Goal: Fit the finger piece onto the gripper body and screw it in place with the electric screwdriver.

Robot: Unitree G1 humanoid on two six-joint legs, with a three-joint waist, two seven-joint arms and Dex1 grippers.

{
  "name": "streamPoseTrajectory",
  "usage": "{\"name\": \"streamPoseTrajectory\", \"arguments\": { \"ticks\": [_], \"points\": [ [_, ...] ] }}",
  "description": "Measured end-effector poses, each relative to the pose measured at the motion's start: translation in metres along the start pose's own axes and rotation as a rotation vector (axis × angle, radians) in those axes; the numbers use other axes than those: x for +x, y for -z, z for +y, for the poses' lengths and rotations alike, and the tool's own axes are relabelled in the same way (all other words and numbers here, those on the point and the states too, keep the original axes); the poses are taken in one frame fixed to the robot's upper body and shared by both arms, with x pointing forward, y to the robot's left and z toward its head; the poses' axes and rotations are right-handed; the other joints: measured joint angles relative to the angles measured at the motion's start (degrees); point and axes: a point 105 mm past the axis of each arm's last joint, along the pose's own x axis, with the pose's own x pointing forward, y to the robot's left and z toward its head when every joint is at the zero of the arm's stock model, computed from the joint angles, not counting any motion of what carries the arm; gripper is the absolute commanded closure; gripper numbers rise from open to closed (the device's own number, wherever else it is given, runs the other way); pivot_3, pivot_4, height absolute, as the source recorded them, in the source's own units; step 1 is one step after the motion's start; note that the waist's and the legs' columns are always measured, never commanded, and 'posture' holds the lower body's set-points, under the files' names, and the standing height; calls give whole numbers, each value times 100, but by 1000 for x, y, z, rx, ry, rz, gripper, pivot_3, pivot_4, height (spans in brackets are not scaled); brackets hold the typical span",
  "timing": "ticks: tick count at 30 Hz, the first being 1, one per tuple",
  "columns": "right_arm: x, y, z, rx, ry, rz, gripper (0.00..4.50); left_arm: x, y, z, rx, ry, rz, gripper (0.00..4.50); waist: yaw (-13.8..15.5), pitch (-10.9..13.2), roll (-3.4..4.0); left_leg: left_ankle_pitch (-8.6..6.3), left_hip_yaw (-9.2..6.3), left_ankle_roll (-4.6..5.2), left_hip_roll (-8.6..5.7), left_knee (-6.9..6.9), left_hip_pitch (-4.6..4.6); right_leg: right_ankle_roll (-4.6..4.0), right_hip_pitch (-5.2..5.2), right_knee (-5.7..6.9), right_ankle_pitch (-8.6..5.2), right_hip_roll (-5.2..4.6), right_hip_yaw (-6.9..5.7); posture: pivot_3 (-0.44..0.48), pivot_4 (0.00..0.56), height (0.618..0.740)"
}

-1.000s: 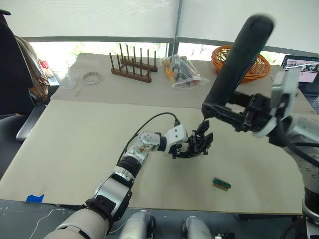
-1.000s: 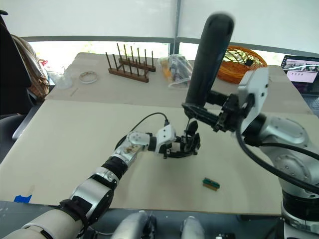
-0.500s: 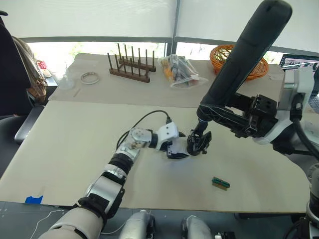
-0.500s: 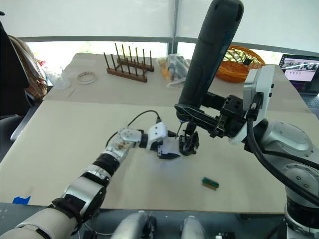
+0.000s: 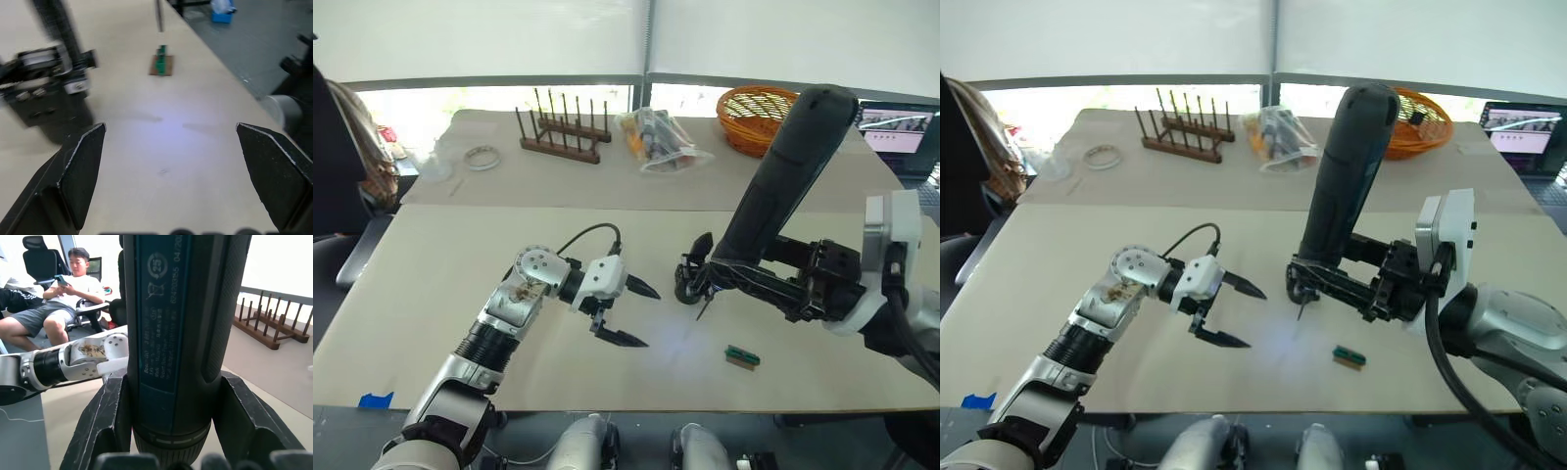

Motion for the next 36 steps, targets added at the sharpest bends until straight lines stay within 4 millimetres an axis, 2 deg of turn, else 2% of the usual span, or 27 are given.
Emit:
{"name": "streamPoseTrajectory", "arguments": {
  "ticks": [3, 4, 10, 15, 23, 27, 36],
  "points": [
    [-10, 7, 3, 19, 45, 28, 2575, 12, -3, -2, 27, 43, -12, 0, -69, -3, 6, 15, -42, 7, -5, -10, 27, 9, 57, 1, -1, 12, -60, 0, 150, 740],
    [-14, 10, 4, 26, 68, 41, 2575, 14, -3, -2, 39, 54, -12, 0, -72, -3, 6, 34, -51, 42, -2, -10, 24, 8, 58, 1, -1, 23, -71, 0, 150, 740],
    [-43, 31, 9, 68, 203, 117, 2575, 22, 5, -8, 40, 102, -10, 0, -2, -3, 6, 28, -71, 57, 6, 20, 2, 10, 66, 0, -2, 38, -70, 0, 150, 740],
    [-64, 32, 2, 23, 354, 107, 2575, 32, 11, -9, 35, 129, -19, 0, 26, -2, 8, -4, -74, 104, 16, 70, -10, 24, 70, -2, 3, 38, -65, 0, 150, 740],
    [-91, 32, 0, -20, 515, 91, 2575, 54, 15, -2, 36, 139, -53, 0, 34, -2, 8, -12, -72, 109, 13, 77, -15, 32, 69, -1, 2, 36, -58, 0, 150, 740],
    [-93, 37, 0, -34, 545, 101, 2575, 65, 15, 2, 38, 112, -70, 0, 8, -2, 8, -12, -72, 108, 16, 77, -15, 31, 65, 0, 1, 38, -56, 0, 150, 740],
    [-72, 45, 1, -51, 513, 63, 2575, 77, 12, 10, 25, 47, -84, 0, 17, -2, 9, -12, -73, 108, 15, 77, -17, 31, 60, -1, 1, 36, -56, 0, 150, 740]
  ]
}}
